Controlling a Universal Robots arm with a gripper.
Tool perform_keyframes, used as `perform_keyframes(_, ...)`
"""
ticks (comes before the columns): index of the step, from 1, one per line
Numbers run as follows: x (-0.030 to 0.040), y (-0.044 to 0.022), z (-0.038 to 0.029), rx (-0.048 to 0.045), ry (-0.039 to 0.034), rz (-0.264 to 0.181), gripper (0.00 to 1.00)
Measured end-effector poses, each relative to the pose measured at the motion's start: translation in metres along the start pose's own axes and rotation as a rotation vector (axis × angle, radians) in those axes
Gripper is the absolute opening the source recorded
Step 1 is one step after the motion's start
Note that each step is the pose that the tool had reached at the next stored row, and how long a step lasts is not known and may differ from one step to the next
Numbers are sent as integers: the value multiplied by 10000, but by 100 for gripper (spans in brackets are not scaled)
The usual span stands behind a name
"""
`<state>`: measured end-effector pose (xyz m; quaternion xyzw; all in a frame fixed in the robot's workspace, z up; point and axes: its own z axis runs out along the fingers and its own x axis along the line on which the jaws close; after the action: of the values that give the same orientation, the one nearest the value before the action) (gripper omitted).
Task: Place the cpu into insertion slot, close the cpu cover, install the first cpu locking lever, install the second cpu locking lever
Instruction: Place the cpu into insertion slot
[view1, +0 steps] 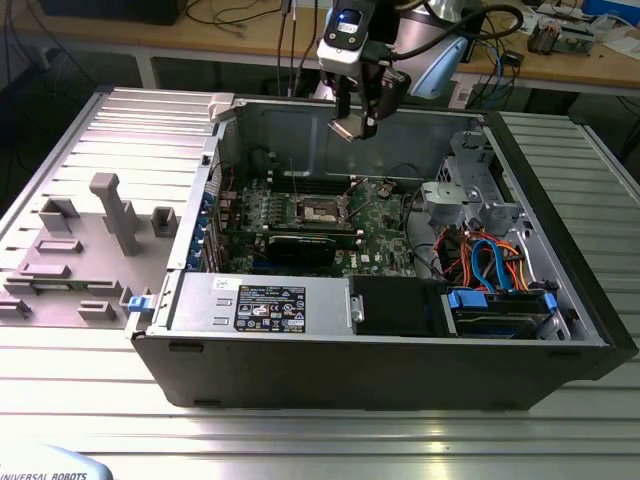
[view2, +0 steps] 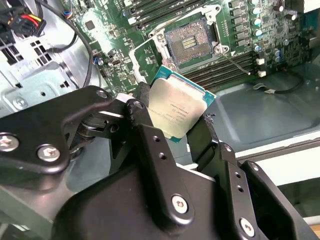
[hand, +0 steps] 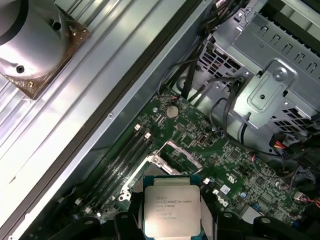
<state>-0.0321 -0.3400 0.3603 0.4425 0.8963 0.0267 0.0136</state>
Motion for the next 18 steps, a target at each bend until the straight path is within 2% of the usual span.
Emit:
perform_keyframes(4,0,0,7,1,-42,699,54)
perform_keyframes(18,0,0,8,1,-46,757,54)
